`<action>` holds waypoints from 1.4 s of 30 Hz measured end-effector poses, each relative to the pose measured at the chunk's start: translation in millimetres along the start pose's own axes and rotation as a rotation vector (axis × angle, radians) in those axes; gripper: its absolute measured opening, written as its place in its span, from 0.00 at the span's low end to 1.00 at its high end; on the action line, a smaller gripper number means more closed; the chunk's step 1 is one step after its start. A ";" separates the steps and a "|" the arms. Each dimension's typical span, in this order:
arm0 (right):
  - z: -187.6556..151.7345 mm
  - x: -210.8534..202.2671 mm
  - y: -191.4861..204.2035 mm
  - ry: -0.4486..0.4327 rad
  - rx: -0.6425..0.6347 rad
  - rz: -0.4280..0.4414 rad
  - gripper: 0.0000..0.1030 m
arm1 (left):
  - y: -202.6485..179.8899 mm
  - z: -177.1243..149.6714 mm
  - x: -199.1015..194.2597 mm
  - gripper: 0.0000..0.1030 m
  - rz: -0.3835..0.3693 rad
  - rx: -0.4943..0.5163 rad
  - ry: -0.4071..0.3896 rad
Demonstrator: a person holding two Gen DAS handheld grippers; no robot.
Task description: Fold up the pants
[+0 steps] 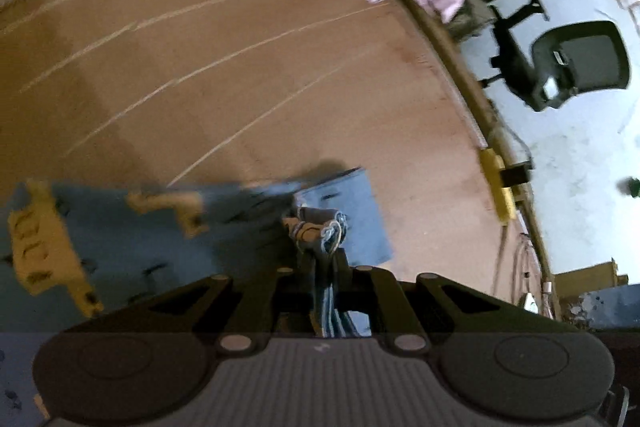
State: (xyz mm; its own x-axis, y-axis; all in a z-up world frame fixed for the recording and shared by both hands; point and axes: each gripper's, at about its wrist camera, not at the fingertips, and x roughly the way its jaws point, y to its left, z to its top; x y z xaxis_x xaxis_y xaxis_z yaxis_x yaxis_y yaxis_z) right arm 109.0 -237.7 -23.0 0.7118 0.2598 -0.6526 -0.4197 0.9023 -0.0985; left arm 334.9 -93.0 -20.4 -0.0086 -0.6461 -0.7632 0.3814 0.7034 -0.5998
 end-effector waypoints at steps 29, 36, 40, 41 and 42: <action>49.5 -18.3 50.8 -0.089 -0.093 0.181 0.08 | 12.5 -34.5 -94.4 0.07 0.046 0.079 -0.118; 49.5 -4.7 79.3 -0.072 -0.133 0.241 0.07 | 39.6 -49.0 -108.2 0.07 0.087 0.021 -0.129; 45.2 -2.5 80.7 -0.057 -0.142 0.213 0.11 | 50.6 -53.2 -109.4 0.07 0.094 0.003 -0.131; 43.9 -1.3 80.3 -0.050 -0.140 0.207 0.15 | 54.7 -53.4 -107.7 0.07 0.094 -0.010 -0.126; 42.7 -0.2 79.9 -0.044 -0.137 0.199 0.18 | 58.0 -53.3 -106.4 0.07 0.093 -0.022 -0.123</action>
State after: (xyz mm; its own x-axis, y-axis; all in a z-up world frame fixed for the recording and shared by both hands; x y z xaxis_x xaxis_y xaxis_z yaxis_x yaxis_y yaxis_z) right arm 99.4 -150.9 1.4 0.6299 0.4457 -0.6361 -0.6249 0.7772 -0.0742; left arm 308.6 32.4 13.2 0.1396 -0.6082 -0.7815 0.3550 0.7674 -0.5338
